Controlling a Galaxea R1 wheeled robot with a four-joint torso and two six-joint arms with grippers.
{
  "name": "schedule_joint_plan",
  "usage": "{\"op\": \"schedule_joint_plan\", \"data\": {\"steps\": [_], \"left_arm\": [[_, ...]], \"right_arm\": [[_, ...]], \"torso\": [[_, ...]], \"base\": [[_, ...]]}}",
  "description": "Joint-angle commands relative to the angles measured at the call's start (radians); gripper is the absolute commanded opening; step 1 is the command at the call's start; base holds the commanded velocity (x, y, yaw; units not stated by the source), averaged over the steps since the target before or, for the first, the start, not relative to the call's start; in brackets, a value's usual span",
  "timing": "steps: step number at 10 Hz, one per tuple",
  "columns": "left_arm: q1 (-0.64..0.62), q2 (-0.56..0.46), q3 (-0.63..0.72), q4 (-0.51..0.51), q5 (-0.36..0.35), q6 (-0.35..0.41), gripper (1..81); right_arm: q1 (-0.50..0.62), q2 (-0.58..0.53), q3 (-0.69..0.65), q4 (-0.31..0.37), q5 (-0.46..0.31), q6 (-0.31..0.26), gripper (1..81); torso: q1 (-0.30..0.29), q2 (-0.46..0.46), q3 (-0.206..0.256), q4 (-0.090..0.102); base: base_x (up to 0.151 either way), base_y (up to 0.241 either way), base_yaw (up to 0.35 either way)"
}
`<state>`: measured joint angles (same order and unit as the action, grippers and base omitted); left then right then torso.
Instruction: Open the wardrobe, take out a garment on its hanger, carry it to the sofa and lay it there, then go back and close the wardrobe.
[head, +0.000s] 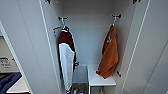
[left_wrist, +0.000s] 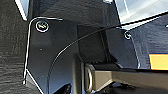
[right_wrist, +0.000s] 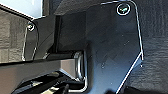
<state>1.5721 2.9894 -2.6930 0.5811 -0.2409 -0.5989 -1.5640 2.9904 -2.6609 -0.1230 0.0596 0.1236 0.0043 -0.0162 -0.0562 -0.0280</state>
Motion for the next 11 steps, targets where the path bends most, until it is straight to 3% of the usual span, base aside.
{"op": "schedule_joint_plan", "data": {"steps": [1, 7, 11], "left_arm": [[-0.034, -0.002, 0.002, 0.006, 0.034, 0.005, 81.1], [-0.034, 0.001, 0.002, 0.011, 0.034, 0.007, 81.1], [-0.034, 0.002, 0.002, 0.013, 0.032, 0.007, 81.1]], "right_arm": [[0.034, 0.011, 0.000, 0.009, -0.058, -0.002, 81.1], [0.035, 0.024, -0.010, 0.011, -0.058, 0.001, 81.1], [0.037, 0.043, -0.037, 0.008, -0.058, -0.002, 81.1]], "torso": [[0.000, 0.000, 0.000, 0.000], [0.000, 0.000, 0.000, 0.000], [-0.003, -0.001, 0.001, 0.000]], "base": [[0.000, 0.000, 0.000], [0.000, 0.000, 0.000], [0.082, 0.000, 0.000]]}}
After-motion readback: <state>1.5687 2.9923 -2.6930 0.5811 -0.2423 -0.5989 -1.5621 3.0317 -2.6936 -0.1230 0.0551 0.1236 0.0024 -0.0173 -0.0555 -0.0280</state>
